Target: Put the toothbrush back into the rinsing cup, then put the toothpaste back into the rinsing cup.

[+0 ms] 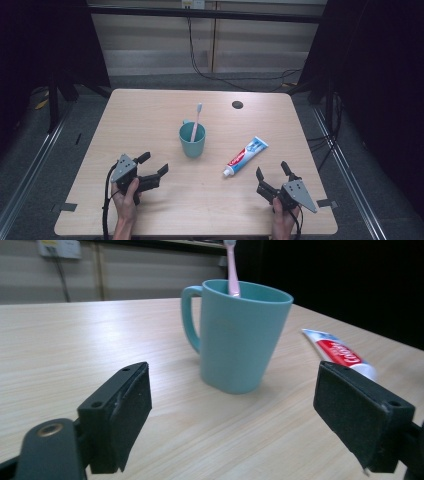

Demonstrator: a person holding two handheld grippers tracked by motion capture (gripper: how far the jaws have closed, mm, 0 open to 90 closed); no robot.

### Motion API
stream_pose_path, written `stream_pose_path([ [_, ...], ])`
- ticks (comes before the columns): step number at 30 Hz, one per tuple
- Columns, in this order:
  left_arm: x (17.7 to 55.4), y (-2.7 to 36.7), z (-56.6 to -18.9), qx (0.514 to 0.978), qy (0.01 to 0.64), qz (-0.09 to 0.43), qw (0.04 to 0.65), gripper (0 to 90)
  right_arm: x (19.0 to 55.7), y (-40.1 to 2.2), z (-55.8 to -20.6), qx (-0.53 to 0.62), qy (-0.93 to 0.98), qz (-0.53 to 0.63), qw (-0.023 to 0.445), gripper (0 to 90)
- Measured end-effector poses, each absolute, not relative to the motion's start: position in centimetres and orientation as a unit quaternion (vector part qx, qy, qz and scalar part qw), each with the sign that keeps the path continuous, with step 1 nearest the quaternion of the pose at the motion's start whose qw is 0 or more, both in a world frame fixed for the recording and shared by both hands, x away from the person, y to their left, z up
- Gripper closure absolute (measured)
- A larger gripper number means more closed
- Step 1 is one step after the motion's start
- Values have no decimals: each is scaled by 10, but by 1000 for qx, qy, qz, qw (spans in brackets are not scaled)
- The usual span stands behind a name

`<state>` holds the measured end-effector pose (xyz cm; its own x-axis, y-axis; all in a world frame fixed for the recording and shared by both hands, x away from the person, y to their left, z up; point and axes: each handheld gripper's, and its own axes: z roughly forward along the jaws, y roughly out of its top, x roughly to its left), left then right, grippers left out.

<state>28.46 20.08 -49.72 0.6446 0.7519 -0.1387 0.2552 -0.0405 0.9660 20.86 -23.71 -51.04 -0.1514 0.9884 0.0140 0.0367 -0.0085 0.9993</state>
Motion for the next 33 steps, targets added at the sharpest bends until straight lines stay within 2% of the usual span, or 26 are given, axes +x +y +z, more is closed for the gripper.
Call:
stream_pose_path([
  [3, 280, 204, -503, 685, 369, 209, 592, 154, 208, -237, -511, 473, 542, 531, 449, 136],
  [16, 261, 215, -508, 650, 348, 256, 625, 153, 211, -236, -509, 492, 540, 512, 453, 125],
  [27, 256, 213, -509, 649, 332, 270, 629, 153, 225, -235, -506, 514, 580, 482, 409, 127],
  [33, 253, 210, -509, 646, 328, 292, 624, 154, 232, -232, -500, 525, 607, 464, 375, 195],
])
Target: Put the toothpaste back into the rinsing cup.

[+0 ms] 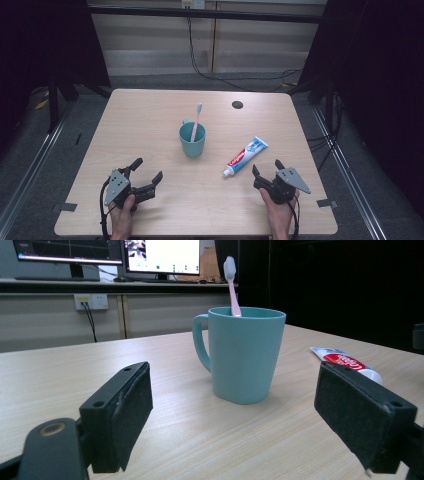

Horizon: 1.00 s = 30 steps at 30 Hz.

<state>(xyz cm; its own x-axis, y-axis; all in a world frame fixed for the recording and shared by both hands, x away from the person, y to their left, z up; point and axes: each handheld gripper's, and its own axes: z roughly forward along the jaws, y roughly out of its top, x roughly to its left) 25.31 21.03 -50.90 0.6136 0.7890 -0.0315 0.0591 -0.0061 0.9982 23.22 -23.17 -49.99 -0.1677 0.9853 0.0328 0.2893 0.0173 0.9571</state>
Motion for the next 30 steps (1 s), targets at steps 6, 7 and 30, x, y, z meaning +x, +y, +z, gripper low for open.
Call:
stream_pose_path([
  [6, 252, 211, -510, 643, 322, 295, 629, 156, 242, -229, -484, 538, 621, 470, 323, 258],
  [7, 252, 212, -509, 645, 318, 296, 629, 156, 243, -229, -481, 537, 623, 470, 320, 257],
  [30, 250, 211, -510, 640, 315, 302, 632, 155, 281, -232, -442, 561, 694, 402, 204, 268],
])
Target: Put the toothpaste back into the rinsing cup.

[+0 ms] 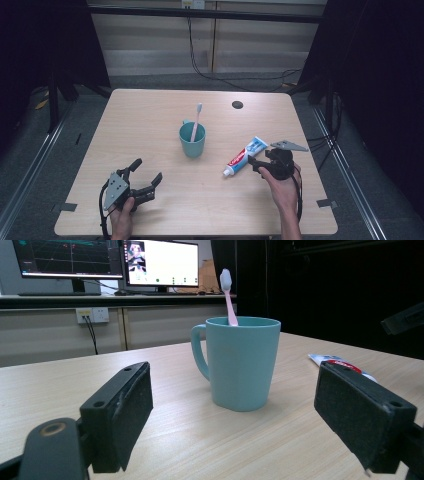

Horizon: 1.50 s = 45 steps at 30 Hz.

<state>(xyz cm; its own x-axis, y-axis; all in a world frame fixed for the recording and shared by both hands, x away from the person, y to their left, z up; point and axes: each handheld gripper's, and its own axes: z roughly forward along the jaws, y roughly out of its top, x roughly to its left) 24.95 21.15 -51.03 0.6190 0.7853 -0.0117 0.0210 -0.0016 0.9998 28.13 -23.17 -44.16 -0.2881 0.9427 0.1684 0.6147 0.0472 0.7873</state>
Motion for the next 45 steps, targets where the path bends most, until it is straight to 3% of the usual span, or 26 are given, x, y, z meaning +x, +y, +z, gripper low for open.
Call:
stream_pose_path([
  [2, 250, 212, -510, 641, 314, 301, 632, 156, 287, -231, -439, 571, 698, 400, 165, 267],
  [7, 250, 212, -510, 641, 313, 300, 633, 156, 302, -227, -439, 589, 710, 365, 127, 270],
  [22, 251, 213, -510, 648, 303, 298, 632, 157, 334, -228, -442, 647, 694, 311, 58, 331],
  [35, 250, 212, -510, 644, 308, 298, 634, 156, 357, -220, -439, 671, 695, 255, 38, 309],
  [45, 250, 212, -510, 644, 308, 299, 633, 158, 371, -212, -447, 689, 696, 200, 33, 202],
])
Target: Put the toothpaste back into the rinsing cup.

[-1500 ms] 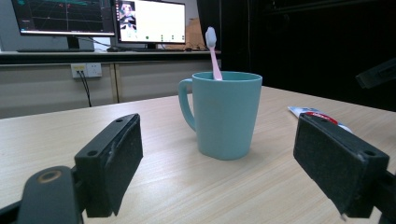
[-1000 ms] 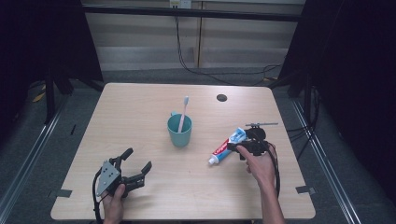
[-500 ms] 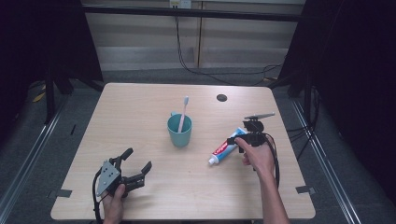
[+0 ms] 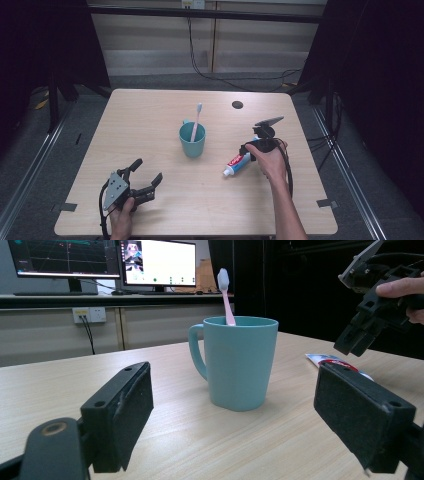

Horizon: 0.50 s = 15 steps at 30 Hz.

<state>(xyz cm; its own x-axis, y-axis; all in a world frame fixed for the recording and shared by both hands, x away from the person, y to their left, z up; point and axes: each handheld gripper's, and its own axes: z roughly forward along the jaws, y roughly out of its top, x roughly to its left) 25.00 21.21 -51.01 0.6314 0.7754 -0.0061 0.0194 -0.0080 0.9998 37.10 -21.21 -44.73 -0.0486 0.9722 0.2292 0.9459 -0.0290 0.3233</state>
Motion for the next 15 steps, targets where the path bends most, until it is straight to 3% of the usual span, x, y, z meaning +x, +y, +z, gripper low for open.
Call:
stream_pose_path([
  [2, 250, 212, -510, 644, 308, 298, 634, 158, 372, -211, -449, 690, 696, 196, 33, 156],
  [15, 250, 212, -510, 646, 307, 300, 631, 159, 378, -200, -462, 687, 703, 179, 30, 155],
])
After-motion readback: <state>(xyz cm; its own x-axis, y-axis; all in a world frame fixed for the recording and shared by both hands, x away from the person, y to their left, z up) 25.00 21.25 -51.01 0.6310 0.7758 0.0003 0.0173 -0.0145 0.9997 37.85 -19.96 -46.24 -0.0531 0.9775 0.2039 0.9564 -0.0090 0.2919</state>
